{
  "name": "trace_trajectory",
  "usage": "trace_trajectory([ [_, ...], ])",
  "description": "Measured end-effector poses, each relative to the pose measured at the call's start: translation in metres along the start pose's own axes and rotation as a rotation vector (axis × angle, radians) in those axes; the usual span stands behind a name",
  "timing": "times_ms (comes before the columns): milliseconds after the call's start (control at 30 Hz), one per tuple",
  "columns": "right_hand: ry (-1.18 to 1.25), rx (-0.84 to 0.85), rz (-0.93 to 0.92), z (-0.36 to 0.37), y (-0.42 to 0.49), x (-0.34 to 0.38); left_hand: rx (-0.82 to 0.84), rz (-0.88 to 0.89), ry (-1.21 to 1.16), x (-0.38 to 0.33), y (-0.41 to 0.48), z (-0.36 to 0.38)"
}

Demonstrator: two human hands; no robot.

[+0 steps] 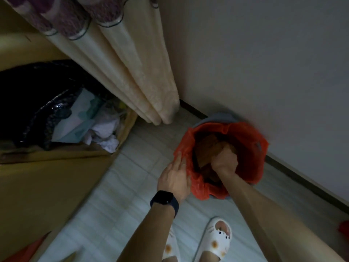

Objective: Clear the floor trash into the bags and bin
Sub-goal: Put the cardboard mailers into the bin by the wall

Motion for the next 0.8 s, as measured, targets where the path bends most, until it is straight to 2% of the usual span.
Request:
trace_trajectory([
  [100,-0.049,-0.054,-0.038,0.016,0.02,0.005,-0.041,0.034,0.017,0.006,0.002,0.005],
  [167,-0.011,-0.011,-0.006,0.027,0.03,0.0,-0.031,0.075,0.038,0.011,0.0,0.007],
  [267,0.059,0.066,-0.078,0.029,0.028,-0.006,0.04,0.076,0.086,0.018,-0.004,0.007],
  [400,0.153,0.026,-0.203,-0.009,0.002,-0.011,0.109,-0.007,0.174,0.007,-0.012,-0.009],
  [600,0.148,0.041,-0.21,-0.083,-0.049,-0.035,0.162,-0.039,0.258,-0.048,-0.037,-0.05],
  [800,0.263,-0.023,-0.221,-0.148,-0.138,-0.071,0.194,0.143,0.311,-0.118,-0.08,-0.082],
])
Point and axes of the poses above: each hand's wrist, its own y-axis towards the middle knuckle, its own z-axis out of the palm, x = y × z, the point moved 3 cm from there along y, towards the middle knuckle, and after that the axes turned 10 degrees about -y, right-handed, at the moved point
